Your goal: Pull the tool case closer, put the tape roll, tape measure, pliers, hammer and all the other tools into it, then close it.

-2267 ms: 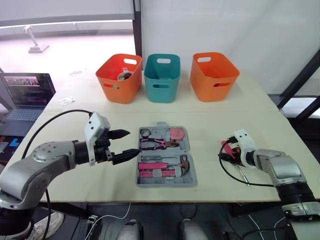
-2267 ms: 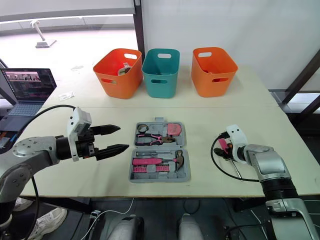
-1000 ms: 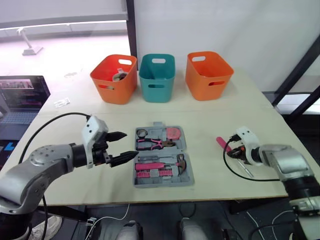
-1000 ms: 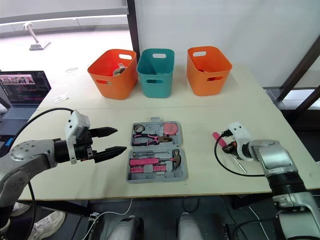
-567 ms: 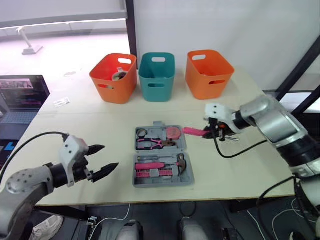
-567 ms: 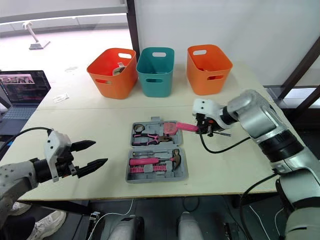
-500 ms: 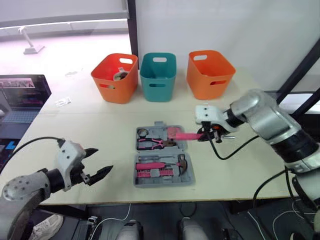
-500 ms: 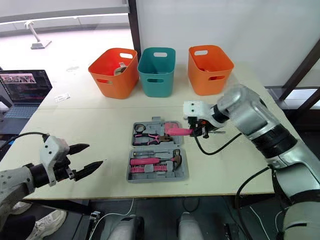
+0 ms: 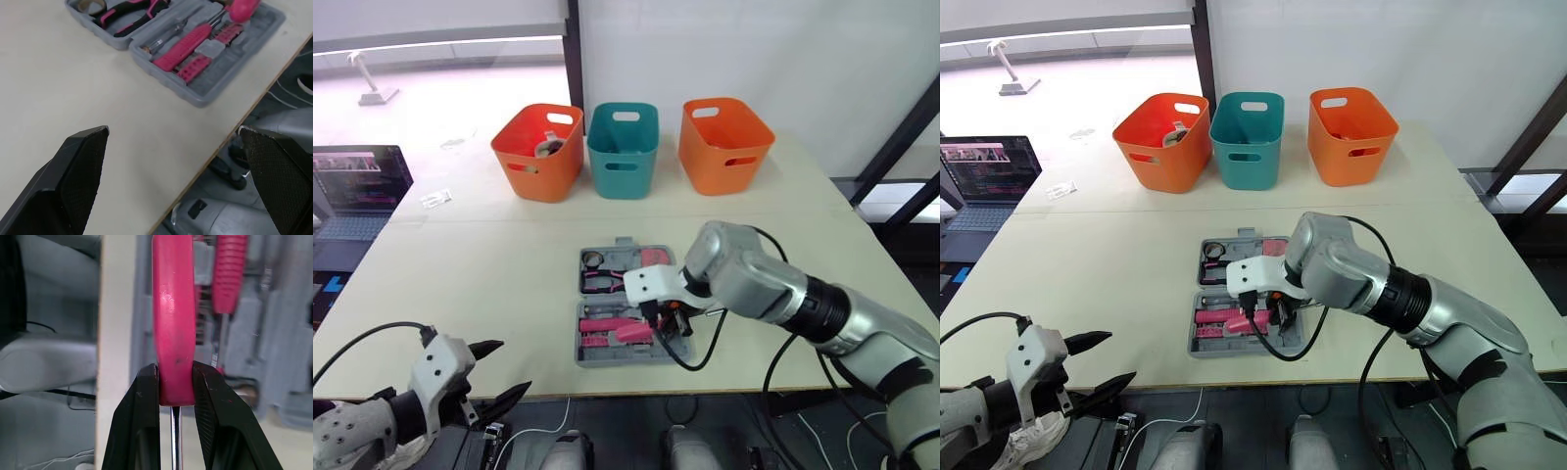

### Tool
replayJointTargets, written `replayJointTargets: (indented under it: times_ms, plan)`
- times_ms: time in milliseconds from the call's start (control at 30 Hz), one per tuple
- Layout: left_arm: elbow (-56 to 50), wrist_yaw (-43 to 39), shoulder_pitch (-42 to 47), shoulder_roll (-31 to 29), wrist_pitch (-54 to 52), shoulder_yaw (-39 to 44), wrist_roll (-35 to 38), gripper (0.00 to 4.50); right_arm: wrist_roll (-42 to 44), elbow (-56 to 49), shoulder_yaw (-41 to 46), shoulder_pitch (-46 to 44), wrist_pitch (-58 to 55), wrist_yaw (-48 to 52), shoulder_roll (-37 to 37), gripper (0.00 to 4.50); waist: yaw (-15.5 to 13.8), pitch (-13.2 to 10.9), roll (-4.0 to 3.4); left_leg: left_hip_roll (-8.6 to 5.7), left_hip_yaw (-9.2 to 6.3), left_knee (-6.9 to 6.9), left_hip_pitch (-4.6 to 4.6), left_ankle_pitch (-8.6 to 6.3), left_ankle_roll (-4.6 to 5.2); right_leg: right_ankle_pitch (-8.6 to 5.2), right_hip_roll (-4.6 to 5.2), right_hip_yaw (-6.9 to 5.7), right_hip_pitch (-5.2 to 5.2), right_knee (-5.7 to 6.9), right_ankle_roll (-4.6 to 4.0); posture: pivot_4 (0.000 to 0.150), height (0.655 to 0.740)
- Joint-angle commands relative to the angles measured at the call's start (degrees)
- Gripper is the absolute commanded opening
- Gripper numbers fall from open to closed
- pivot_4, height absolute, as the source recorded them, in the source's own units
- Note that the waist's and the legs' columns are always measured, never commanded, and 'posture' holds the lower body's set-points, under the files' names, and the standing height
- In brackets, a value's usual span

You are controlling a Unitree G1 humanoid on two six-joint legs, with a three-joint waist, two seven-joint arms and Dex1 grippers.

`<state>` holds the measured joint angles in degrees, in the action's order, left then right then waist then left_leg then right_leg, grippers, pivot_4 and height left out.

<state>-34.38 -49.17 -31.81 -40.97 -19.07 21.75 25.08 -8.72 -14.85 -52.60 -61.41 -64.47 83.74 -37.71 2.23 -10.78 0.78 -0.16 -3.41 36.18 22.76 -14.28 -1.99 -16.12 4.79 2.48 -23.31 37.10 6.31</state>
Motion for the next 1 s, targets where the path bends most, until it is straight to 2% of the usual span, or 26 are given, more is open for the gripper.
replayJointTargets:
  times_ms: [33, 367, 1000]
  plan:
    - [-1.4, -0.6, -0.5, -0.6, 1.8, 0.2, -1.4, 4.50, 0.6, -1.4, -2.2, -0.8, -3.3, -2.6, 1.9, 0.41, 0.1, 0.0, 0.01, 0.00, 0.00, 0.00, -0.01, 0.00, 0.00, 0.00, 0.00, 0.00, 0.00, 0.00, -0.01, 0.150, 0.7400]
    - [-1.7, -2.4, -1.7, -1.9, 1.2, 2.3, -0.7, 4.50, 2.3, 1.4, -7.7, 0.2, -5.8, -11.3, 8.7, 0.41, 0.3, 0.0, 0.01, 0.03, 0.00, -0.04, 0.00, 0.00, 0.00, 0.03, -0.06, -0.01, -0.07, 0.05, 0.02, 0.150, 0.7400]
    - [-1.6, -3.6, -1.6, -3.0, 0.4, 4.9, -0.3, 4.50, 6.8, 8.2, -8.1, 0.2, -5.3, -19.9, 17.8, 0.41, 0.4, 0.0, 0.01, 0.03, 0.00, -0.07, 0.00, 0.00, 0.00, 0.12, -0.09, -0.02, -0.09, 0.06, 0.15, 0.150, 0.7400]
